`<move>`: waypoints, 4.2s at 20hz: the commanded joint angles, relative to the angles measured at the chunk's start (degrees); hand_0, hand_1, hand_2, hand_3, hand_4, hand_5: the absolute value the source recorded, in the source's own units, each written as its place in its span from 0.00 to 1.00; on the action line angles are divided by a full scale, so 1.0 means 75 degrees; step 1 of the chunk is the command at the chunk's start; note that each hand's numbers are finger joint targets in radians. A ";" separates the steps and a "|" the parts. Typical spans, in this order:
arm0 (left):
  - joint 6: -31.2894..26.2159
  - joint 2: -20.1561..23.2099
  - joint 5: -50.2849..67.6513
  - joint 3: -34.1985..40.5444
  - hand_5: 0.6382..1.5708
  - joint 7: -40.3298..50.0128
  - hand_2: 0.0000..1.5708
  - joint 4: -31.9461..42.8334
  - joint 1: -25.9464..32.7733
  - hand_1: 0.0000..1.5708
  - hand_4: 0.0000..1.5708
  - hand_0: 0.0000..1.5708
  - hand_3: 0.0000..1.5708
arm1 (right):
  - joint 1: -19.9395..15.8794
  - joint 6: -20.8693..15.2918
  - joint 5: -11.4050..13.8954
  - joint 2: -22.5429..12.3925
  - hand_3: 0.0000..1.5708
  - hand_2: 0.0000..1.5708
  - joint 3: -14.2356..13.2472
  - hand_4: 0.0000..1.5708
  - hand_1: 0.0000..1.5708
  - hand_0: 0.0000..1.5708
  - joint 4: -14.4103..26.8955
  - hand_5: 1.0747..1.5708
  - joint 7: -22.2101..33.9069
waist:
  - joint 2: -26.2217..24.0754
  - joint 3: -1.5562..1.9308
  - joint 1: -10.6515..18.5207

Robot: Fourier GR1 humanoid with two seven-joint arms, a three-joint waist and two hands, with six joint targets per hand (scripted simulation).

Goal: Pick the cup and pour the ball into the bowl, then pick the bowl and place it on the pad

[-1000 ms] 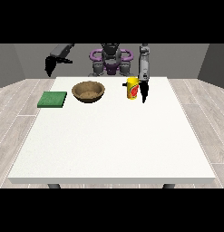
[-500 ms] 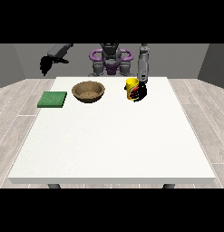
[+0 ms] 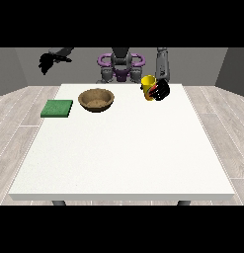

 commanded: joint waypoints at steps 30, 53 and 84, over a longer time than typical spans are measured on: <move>-0.0869 -0.0352 -0.7886 -0.5030 0.61 0.8045 1.00 0.0434 -0.4006 0.94 1.00 0.94 1.00 | -0.0426 0.0774 -0.0062 -0.0719 0.00 0.00 -0.0520 0.00 0.00 0.00 0.2242 1.00 -0.0754 | -0.0842 -0.0020 0.0013; -0.1418 -0.0576 -0.8175 -0.4010 0.46 0.8656 1.00 -0.0112 -0.3846 0.83 1.00 0.83 1.00 | 0.0051 0.0732 -0.0153 -0.0417 0.00 0.00 -0.0366 0.00 0.00 0.00 0.2209 0.99 -0.0277 | -0.1136 -0.0122 0.0431; -0.2755 -0.0377 0.1252 -0.0447 0.99 0.3402 0.00 -0.3962 0.0235 0.00 0.00 0.00 0.00 | -0.1596 -0.2043 0.0500 0.1454 0.00 0.00 -0.0011 0.16 0.00 0.00 0.3848 0.99 -0.1692 | 0.0674 -0.0041 0.1636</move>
